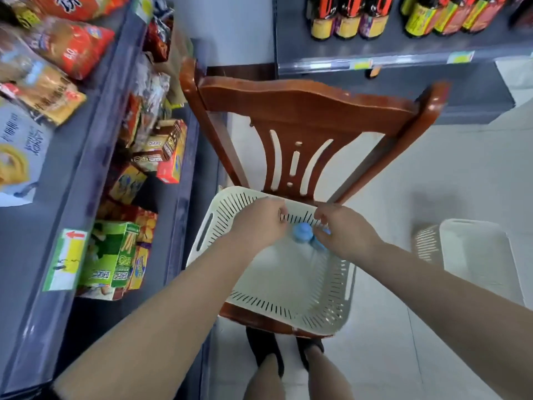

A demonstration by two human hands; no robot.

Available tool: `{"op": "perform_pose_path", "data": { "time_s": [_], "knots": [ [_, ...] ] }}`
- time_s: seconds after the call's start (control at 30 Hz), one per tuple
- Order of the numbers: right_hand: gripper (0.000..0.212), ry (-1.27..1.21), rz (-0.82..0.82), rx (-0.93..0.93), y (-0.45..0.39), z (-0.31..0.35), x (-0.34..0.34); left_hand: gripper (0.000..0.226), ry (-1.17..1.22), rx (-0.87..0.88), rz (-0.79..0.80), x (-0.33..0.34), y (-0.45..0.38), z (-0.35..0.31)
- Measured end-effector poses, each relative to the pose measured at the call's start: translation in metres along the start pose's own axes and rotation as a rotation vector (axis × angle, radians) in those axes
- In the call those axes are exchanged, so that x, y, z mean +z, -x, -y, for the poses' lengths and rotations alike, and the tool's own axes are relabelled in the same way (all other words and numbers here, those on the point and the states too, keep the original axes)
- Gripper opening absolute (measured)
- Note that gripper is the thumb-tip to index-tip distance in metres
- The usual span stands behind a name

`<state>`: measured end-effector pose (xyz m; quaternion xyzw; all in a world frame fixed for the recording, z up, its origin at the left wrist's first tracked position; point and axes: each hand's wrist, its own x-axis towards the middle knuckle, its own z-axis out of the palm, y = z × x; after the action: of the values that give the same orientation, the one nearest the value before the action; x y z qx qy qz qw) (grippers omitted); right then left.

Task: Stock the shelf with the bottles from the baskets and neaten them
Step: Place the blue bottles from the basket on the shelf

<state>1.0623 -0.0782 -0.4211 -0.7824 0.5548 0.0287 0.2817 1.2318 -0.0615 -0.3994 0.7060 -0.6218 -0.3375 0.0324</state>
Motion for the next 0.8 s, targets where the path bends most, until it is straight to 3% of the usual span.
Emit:
{"op": "perform_pose_path", "data": {
  "time_s": [0.3, 0.4, 0.57, 0.8],
  "knots": [
    [0.034, 0.014, 0.006, 0.096, -0.051, -0.049, 0.100, 0.033, 0.071, -0.040, 0.085, 0.102, -0.073, 0.048],
    [0.028, 0.033, 0.004, 0.113, -0.067, -0.064, 0.126, 0.031, 0.090, -0.039, 0.105, 0.132, -0.093, 0.060],
    [0.024, 0.188, -0.038, 0.151, -0.080, -0.078, 0.154, 0.030, 0.111, -0.028, 0.121, 0.170, -0.118, 0.072],
    [0.028, 0.192, -0.069, 0.147, -0.097, -0.082, 0.176, 0.036, 0.154, -0.004, 0.127, 0.199, -0.139, 0.088]
  ]
}}
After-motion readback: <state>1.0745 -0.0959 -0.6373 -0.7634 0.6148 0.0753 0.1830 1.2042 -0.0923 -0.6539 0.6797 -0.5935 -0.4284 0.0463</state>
